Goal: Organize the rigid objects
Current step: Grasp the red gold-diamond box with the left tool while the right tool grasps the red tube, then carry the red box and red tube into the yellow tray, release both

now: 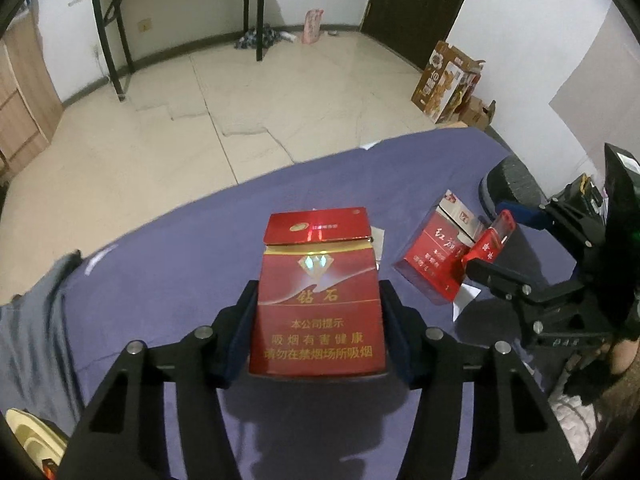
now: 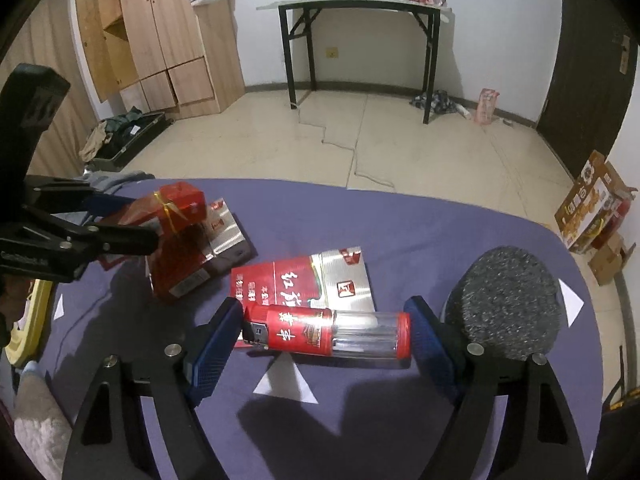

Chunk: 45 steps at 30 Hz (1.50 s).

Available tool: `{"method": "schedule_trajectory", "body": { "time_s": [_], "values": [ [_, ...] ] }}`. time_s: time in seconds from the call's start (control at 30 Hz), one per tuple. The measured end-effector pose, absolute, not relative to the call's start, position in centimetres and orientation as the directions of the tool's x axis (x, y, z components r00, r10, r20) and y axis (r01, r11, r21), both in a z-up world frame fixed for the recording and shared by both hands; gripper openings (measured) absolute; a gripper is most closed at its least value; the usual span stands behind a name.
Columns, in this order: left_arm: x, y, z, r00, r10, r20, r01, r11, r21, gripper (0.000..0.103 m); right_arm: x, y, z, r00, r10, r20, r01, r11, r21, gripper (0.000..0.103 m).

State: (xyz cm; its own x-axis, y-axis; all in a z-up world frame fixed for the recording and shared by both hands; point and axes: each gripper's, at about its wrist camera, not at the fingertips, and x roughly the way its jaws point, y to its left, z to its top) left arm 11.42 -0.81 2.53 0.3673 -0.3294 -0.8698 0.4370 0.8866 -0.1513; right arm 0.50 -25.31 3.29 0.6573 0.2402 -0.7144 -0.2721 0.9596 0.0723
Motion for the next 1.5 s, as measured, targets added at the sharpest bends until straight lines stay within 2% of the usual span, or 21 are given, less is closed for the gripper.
{"method": "schedule_trajectory", "body": {
  "time_s": [0.2, 0.3, 0.47, 0.7, 0.93, 1.1, 1.27, 1.5],
  "values": [
    [10.3, 0.5, 3.9, 0.365, -0.360, -0.859, 0.432, 0.882, -0.186, 0.058, -0.3, -25.2, 3.9, 0.658, 0.247, -0.711, -0.280, 0.957, 0.072, 0.082],
    [9.3, 1.8, 5.2, 0.422, -0.370, -0.828, 0.417, 0.890, -0.185, 0.058, -1.1, -24.7, 5.0, 0.661, 0.257, -0.705, -0.298, 0.952, 0.067, 0.082],
    [7.2, 6.0, 9.3, 0.484, -0.380, -0.789, 0.352, 0.909, -0.222, 0.058, -2.8, -23.4, 8.2, 0.673, 0.286, -0.682, -0.336, 0.940, 0.062, 0.082],
    [1.8, 14.7, 17.2, 0.582, -0.253, -0.773, 0.253, 0.960, -0.123, 0.058, -6.6, -19.6, 14.7, 0.701, 0.364, -0.613, -0.421, 0.905, 0.056, 0.082],
    [-4.8, 24.6, 22.6, 0.678, -0.157, -0.719, 0.098, 0.988, -0.122, 0.058, -11.4, -14.6, 19.6, 0.710, 0.442, -0.549, -0.518, 0.855, 0.018, 0.082],
    [-7.6, 29.3, 22.8, 0.689, -0.102, -0.717, 0.024, 0.993, -0.118, 0.058, -14.0, -10.9, 21.3, 0.690, 0.486, -0.536, -0.582, 0.813, -0.013, 0.082],
    [-9.0, 32.8, 20.6, 0.682, -0.075, -0.727, -0.028, 0.991, -0.128, 0.058, -14.3, -5.6, 19.8, 0.634, 0.528, -0.565, -0.647, 0.762, -0.014, 0.082],
    [-8.0, 35.7, 12.7, 0.599, -0.076, -0.797, -0.067, 0.987, -0.144, 0.058, -12.1, 4.4, 11.7, 0.472, 0.571, -0.672, -0.741, 0.670, 0.049, 0.082]
  ]
}}
